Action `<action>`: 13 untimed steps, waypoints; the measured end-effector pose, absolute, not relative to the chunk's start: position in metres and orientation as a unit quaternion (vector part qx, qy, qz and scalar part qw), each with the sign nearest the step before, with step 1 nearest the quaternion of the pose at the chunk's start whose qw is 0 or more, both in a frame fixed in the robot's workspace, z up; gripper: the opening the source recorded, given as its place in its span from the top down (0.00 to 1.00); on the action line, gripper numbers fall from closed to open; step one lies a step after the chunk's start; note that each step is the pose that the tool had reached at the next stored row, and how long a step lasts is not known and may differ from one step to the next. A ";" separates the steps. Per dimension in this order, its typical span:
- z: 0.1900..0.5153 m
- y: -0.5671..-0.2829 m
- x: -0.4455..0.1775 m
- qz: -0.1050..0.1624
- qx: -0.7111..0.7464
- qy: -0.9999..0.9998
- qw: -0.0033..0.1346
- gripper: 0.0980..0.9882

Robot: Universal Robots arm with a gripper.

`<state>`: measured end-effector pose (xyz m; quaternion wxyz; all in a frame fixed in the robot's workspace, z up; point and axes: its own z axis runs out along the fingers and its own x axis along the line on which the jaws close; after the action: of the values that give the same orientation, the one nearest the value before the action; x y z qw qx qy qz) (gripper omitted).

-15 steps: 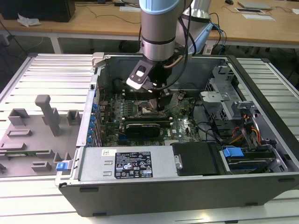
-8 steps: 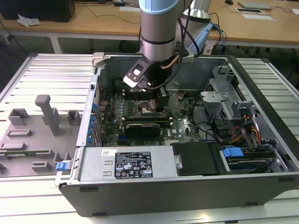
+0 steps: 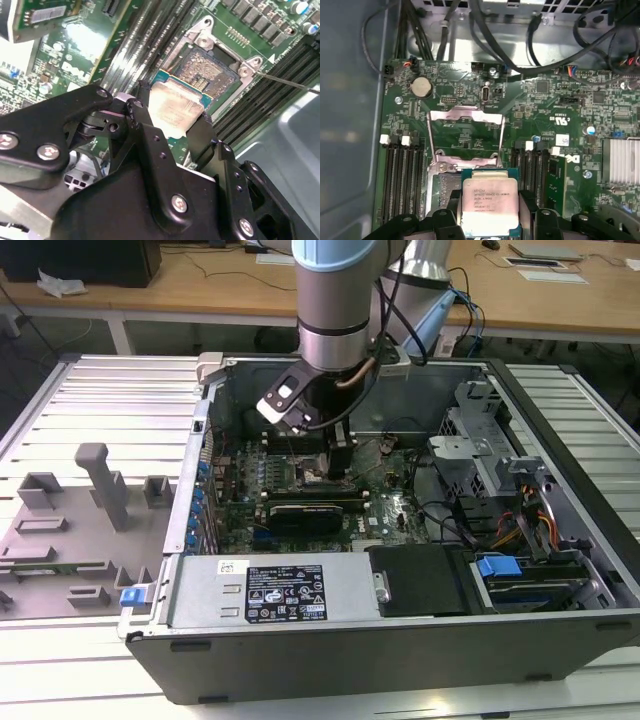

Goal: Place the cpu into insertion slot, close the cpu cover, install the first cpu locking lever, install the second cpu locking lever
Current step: 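Place the cpu into insertion slot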

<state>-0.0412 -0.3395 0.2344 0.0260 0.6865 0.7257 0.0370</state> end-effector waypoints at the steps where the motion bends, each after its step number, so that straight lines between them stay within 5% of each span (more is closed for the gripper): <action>1: 0.234 -0.338 -0.042 0.037 0.687 0.726 0.026 0.50; 13: 0.226 -0.331 -0.056 0.037 0.699 0.713 0.027 0.50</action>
<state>-0.0555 -0.3311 0.2257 0.0266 0.6992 0.7135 0.0365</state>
